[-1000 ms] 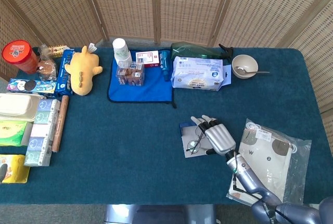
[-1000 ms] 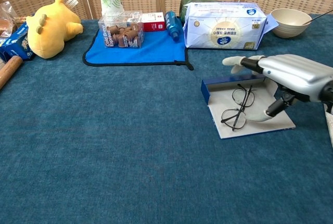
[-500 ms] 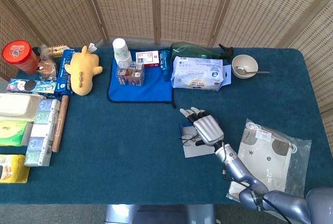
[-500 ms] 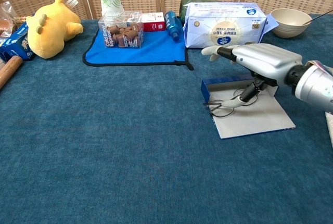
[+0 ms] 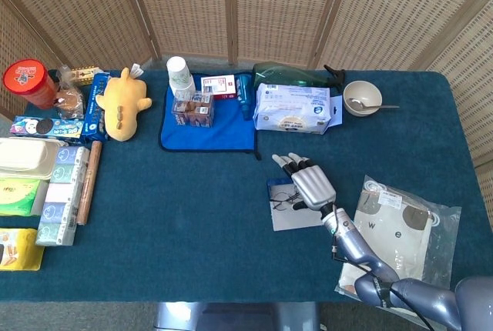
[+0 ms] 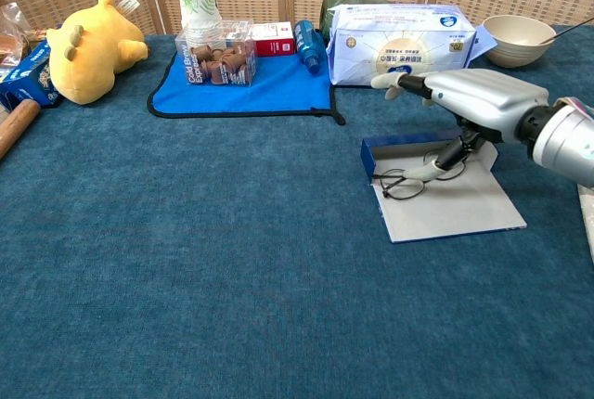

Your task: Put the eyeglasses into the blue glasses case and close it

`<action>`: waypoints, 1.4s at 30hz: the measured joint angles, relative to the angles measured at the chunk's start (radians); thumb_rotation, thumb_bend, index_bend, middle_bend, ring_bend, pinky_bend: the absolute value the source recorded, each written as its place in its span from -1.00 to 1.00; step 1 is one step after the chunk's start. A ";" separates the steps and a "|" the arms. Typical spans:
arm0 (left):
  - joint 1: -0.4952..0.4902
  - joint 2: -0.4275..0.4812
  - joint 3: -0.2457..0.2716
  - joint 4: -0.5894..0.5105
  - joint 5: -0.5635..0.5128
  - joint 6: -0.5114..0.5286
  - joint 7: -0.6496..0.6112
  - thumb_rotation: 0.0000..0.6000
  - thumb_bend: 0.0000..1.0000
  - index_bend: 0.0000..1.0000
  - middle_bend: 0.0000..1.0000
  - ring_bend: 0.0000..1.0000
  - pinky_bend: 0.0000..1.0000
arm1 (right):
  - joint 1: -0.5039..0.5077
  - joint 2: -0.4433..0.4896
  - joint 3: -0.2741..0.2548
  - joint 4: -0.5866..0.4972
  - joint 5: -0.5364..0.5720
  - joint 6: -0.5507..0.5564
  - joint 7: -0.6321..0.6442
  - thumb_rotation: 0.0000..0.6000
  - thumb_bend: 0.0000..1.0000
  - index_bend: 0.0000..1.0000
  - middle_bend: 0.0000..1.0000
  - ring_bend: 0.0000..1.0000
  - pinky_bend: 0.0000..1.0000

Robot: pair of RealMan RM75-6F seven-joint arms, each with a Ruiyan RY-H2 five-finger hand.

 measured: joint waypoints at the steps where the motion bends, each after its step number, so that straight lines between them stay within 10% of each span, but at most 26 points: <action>1: -0.001 -0.001 0.000 0.000 0.001 -0.002 0.000 1.00 -0.41 -0.58 -0.73 -1.00 -1.00 | -0.003 0.004 -0.002 -0.012 -0.002 0.005 -0.007 0.38 -0.63 -0.98 -0.69 -0.76 -0.55; 13: -0.004 -0.004 -0.001 0.007 0.003 -0.002 -0.006 1.00 -0.41 -0.58 -0.73 -1.00 -1.00 | -0.013 -0.007 -0.012 -0.119 0.018 0.026 -0.121 0.38 -0.63 -1.00 -0.70 -0.76 -0.55; 42: 0.009 -0.007 0.000 0.027 -0.005 0.012 -0.029 1.00 -0.41 -0.58 -0.73 -1.00 -1.00 | 0.061 -0.078 0.043 0.022 0.109 -0.057 -0.148 0.51 -0.64 -1.00 -0.72 -0.80 -0.55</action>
